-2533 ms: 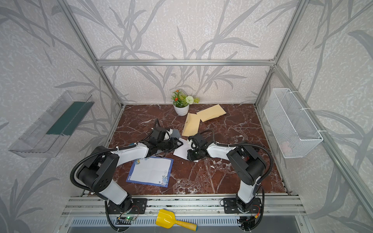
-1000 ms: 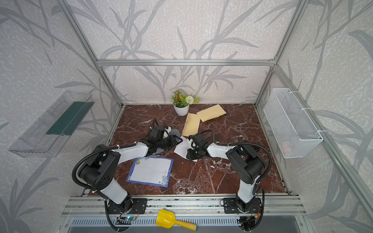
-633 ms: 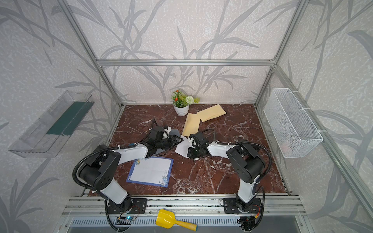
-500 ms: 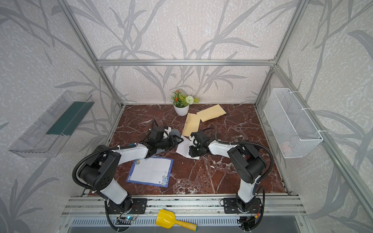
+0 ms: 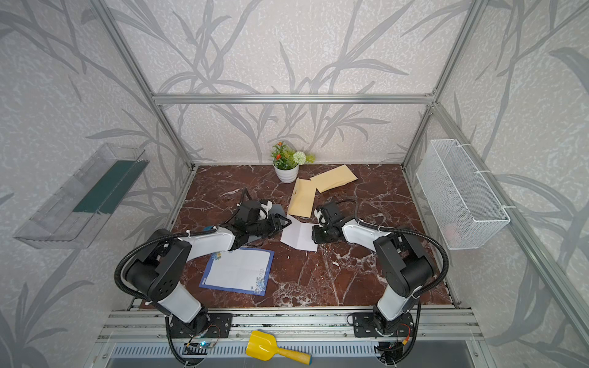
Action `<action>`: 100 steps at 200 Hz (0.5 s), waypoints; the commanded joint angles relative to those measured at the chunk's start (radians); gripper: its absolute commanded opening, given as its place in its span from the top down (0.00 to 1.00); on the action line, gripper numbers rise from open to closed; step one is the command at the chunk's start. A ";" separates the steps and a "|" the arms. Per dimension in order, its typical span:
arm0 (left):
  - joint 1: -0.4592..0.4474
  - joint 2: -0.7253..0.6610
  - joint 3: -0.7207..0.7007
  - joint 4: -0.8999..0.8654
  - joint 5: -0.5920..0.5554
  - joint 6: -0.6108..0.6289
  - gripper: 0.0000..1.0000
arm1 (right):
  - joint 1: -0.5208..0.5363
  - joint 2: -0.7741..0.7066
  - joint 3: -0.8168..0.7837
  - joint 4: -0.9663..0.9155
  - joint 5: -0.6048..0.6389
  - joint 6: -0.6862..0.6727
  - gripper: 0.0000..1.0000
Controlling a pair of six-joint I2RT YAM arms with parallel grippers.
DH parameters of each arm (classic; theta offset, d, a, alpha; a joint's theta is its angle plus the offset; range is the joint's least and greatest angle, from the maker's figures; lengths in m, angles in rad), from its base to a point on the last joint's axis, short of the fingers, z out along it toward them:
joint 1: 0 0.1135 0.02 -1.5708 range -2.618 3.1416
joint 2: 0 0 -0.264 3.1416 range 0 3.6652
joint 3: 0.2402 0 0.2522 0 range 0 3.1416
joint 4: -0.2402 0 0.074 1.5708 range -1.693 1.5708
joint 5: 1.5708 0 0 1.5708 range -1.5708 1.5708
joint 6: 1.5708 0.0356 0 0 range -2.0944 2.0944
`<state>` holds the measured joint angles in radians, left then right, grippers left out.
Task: Fold the letter paper in half and place it into the envelope
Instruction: Fold the letter paper at the center of the board.
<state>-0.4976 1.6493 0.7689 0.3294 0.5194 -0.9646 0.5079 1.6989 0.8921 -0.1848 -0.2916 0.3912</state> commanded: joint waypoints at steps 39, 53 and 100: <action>-0.067 0.050 0.092 0.034 0.010 -0.032 0.43 | 0.003 0.079 -0.018 0.040 -0.025 -0.001 0.81; -0.080 0.066 0.110 0.042 0.006 -0.039 0.43 | 0.002 0.089 -0.022 0.056 -0.035 0.003 0.81; -0.113 0.145 0.161 0.086 0.014 -0.063 0.44 | 0.003 0.101 -0.047 0.106 -0.055 0.028 0.81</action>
<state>-0.5987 1.7580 0.8944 0.3725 0.5240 -1.0016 0.5079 1.7649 0.8822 -0.0624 -0.3466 0.4011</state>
